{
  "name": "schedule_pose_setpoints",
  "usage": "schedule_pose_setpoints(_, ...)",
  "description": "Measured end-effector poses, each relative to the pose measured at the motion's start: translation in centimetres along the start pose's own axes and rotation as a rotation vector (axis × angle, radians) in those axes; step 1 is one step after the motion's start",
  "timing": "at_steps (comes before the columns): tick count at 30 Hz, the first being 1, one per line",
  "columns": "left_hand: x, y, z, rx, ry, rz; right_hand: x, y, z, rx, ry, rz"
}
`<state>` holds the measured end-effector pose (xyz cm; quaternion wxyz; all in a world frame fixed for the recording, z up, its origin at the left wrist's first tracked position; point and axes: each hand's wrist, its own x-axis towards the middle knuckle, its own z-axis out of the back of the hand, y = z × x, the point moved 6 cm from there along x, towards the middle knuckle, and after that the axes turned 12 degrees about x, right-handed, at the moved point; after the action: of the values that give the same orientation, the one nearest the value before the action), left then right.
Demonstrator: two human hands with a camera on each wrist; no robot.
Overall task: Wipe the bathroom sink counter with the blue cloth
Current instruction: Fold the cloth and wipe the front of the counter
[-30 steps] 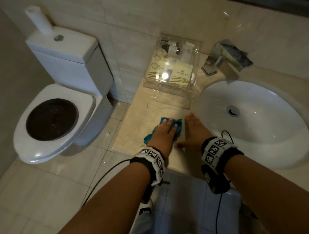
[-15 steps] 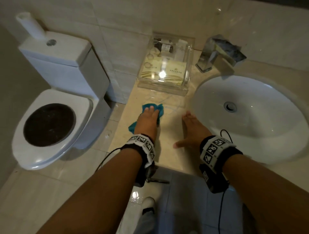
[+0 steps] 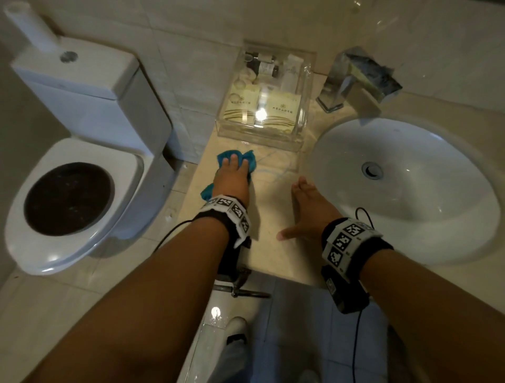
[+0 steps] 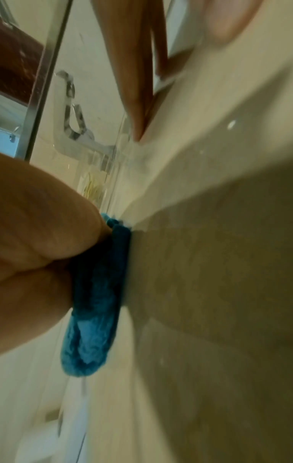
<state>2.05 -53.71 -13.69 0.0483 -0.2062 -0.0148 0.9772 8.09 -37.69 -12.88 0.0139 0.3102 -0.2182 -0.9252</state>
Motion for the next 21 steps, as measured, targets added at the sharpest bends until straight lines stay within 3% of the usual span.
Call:
schedule_pose_setpoints(4, -1.8, -5.0, -1.9, 0.025, -0.021, -0.221, -0.2, 0.5, 0.2, -0.030, 0.002, 0.006)
schedule_pose_setpoints(7, -2.8, -4.7, -2.4, 0.003, -0.007, -0.306, -0.3, 0.8, 0.4, -0.032, 0.014, -0.014)
schedule_pose_setpoints(11, -1.4, 1.3, -1.0, -0.063, -0.073, -0.143, -0.3, 0.7, 0.5, -0.024, 0.044, -0.029)
schedule_pose_setpoints(13, -0.4, 2.7, -0.3, -0.026, -0.045, -0.085, -0.1, 0.7, 0.5, -0.017, 0.050, -0.035)
schedule_pose_setpoints(21, 0.4, -0.6, 0.0, 0.110, 0.006, -0.178, 0.2, 1.4, 0.8, -0.045, 0.054, -0.075)
